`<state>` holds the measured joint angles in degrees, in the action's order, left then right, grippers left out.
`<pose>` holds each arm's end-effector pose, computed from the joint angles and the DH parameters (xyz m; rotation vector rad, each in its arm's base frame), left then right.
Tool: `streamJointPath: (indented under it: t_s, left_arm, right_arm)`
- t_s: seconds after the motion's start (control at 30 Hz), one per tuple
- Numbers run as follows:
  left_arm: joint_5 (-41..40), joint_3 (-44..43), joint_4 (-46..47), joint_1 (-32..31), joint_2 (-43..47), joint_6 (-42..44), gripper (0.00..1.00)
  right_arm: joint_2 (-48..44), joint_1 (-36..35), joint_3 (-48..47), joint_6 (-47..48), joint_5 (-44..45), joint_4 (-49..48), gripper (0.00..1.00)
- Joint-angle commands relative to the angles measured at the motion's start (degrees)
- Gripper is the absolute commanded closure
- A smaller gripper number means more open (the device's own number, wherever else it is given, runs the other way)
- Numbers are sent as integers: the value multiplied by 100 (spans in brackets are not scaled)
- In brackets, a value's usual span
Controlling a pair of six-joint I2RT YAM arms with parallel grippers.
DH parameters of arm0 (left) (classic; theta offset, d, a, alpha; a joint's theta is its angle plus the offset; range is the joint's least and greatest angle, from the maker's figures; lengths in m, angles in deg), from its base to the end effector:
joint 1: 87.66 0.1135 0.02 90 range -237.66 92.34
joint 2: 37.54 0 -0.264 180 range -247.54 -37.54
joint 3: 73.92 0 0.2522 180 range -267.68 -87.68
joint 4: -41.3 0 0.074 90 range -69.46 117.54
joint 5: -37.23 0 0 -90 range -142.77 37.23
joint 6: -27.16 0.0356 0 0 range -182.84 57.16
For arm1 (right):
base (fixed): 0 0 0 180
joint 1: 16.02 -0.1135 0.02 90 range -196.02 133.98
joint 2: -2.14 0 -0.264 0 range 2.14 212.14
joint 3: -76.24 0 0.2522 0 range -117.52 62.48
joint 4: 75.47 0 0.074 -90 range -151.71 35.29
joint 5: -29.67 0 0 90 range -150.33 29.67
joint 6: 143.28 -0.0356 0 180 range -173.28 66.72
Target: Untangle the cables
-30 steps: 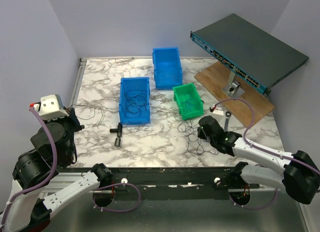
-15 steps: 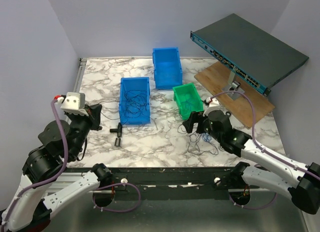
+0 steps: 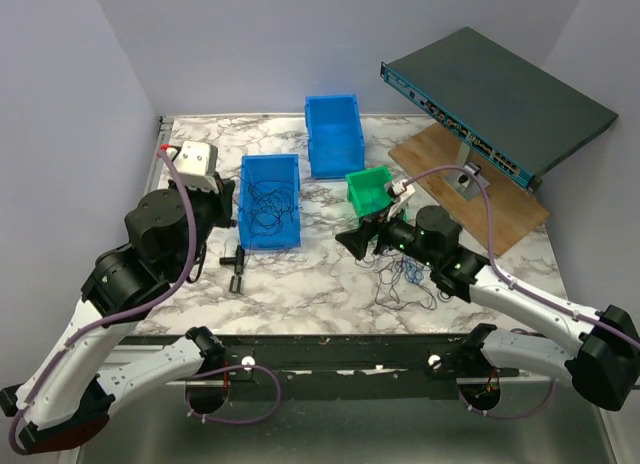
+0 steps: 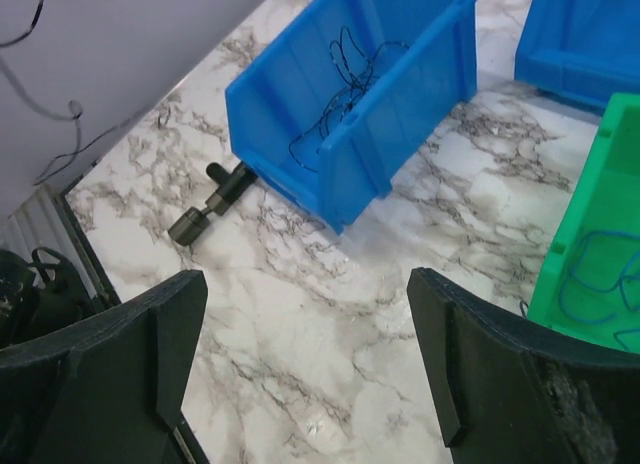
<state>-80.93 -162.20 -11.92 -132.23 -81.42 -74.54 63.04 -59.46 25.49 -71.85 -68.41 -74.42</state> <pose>0.0930 -0.0681 0.4568 0.1289 1.7111 -0.3067 0.1759 0.1735 0.2785 -0.5038 1.7857 0.8959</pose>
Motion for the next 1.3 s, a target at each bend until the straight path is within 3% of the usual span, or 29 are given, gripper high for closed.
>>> streamJointPath:
  t_s: [0.0, 0.27, 0.4, 0.6, 0.83, 1.03, 1.17, 1.27]
  left_arm:
    - [-1040, -614, 139, 243, -506, 324, 100]
    - [-194, -1209, 504, 1504, -1673, 406, 100]
    - [232, -1223, 778, 1849, -2191, 380, 100]
    - [153, -1255, 667, 2214, -3132, 323, 100]
    - [244, -908, 607, 2243, -4231, 310, 100]
    - [858, -1417, -119, 2150, -5747, 65, 100]
    - [706, -1578, -136, 2120, -6402, -7, 100]
    - [560, -1890, -483, 2120, -6570, -66, 100]
  right_arm:
    - [0, -6, 365, 209, -8, -962, 11]
    - [-248, -4, 1276, 157, 787, -1909, 11]
    - [-370, -4, 1536, 123, 987, -2148, 12]
    - [-447, -6, 1878, 90, 1350, -2468, 12]
    - [-613, -5, 2171, 65, 1919, -2620, 13]
    - [-634, 0, 2266, 44, 2232, -2612, 13]
    - [-610, -6, 2261, 8, 2471, -2497, 13]
    - [-627, -5, 2111, -205, 3171, -2013, 12]
